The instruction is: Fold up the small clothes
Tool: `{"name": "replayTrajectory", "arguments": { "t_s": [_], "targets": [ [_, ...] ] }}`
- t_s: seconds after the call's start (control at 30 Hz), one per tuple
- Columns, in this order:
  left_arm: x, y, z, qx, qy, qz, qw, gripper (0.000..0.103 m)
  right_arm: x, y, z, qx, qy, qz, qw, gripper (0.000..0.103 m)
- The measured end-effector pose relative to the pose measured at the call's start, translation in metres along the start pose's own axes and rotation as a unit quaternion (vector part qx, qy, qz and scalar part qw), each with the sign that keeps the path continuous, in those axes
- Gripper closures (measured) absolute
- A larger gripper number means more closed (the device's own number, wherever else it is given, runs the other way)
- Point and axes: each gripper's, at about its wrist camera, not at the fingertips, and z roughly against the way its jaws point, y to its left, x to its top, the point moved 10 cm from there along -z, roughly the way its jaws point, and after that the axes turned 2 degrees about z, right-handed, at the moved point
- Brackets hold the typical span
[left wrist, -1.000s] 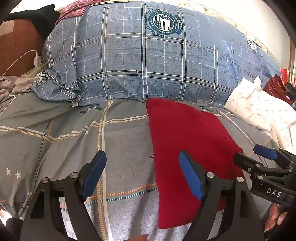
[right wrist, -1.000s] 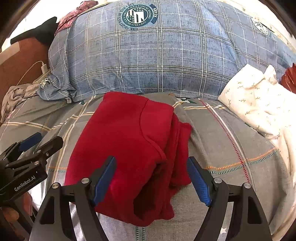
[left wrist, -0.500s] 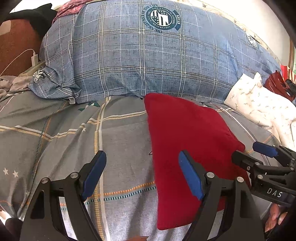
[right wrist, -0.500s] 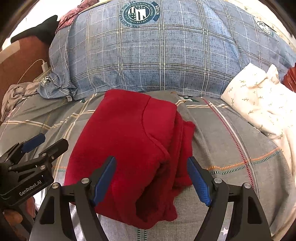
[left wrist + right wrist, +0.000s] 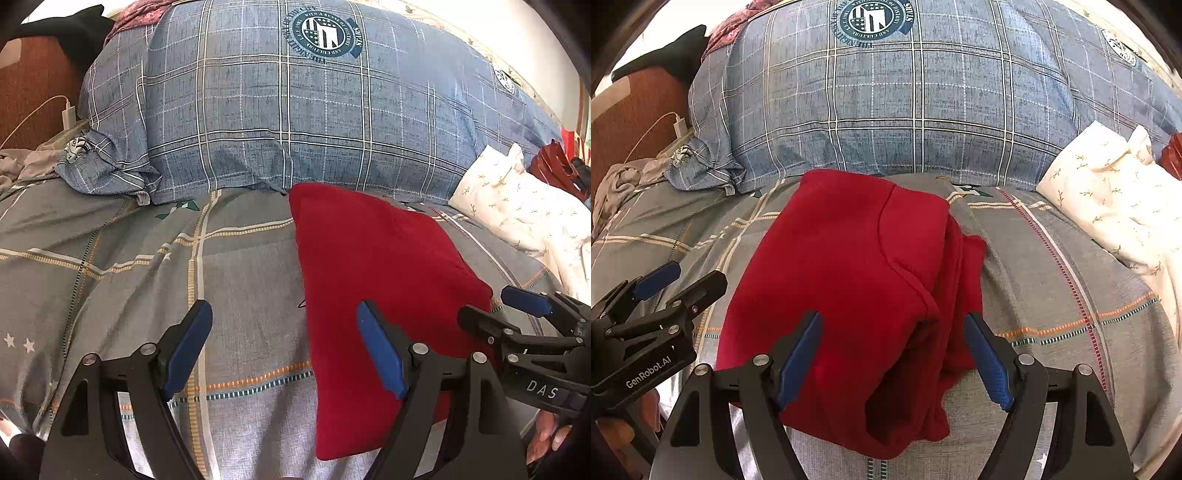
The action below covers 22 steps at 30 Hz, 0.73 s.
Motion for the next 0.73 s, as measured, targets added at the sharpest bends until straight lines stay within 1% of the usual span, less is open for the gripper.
{"name": "replayTrajectory", "arguments": {
  "t_s": [0.53, 0.73],
  "targets": [
    [-0.0025, -0.0004, -0.0052, -0.001, 0.005, 0.000, 1.0000, 0.022, -0.0011, 0.0043, -0.0101, 0.006, 0.014, 0.011, 1.000, 0.023],
    [-0.0012, 0.0070, -0.0086, -0.005, 0.007, 0.004, 1.0000, 0.022, 0.0042, -0.0031, -0.0081, 0.003, 0.004, 0.010, 1.000, 0.023]
  ]
}}
